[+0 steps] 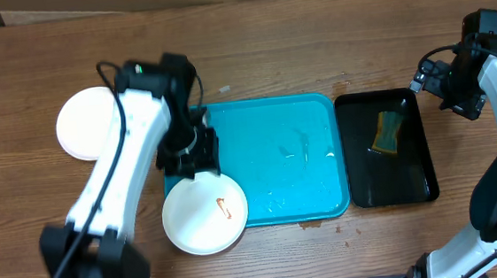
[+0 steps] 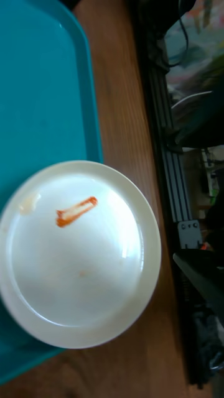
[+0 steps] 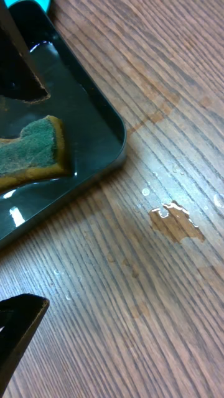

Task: Clean dirty plates on tray and stack at the side
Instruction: 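Move left gripper to the remaining white plate's rim on the tray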

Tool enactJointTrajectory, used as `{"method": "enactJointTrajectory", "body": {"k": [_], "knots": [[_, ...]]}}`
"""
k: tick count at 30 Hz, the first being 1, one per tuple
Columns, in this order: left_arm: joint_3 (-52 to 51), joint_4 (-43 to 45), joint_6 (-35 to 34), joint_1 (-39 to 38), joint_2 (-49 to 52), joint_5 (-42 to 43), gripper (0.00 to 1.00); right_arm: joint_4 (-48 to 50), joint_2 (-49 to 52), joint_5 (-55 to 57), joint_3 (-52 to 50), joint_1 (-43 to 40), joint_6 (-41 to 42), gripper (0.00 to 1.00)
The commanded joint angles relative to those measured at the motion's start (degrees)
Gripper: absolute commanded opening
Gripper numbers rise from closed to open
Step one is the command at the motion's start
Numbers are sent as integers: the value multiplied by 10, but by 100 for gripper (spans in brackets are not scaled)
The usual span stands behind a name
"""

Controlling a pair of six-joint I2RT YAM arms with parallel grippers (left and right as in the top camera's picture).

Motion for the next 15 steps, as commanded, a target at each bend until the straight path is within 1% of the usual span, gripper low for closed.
{"method": "enactJointTrajectory", "body": {"k": [1,6,9,15], "knots": [[-102,26,-119,-17,-84,-49,53,2,-13,-3,10,1,2,100],[-239,95,-209,-11,-155,-68,49,2,-13,-3,10,1,2,100],[-299,120,-262,2,-174,-78,47,2,-13,-3,10,1,2,100],[-386,181,-300,40,-177,-79,43,2,-13,-3,10,1,2,100]]}}
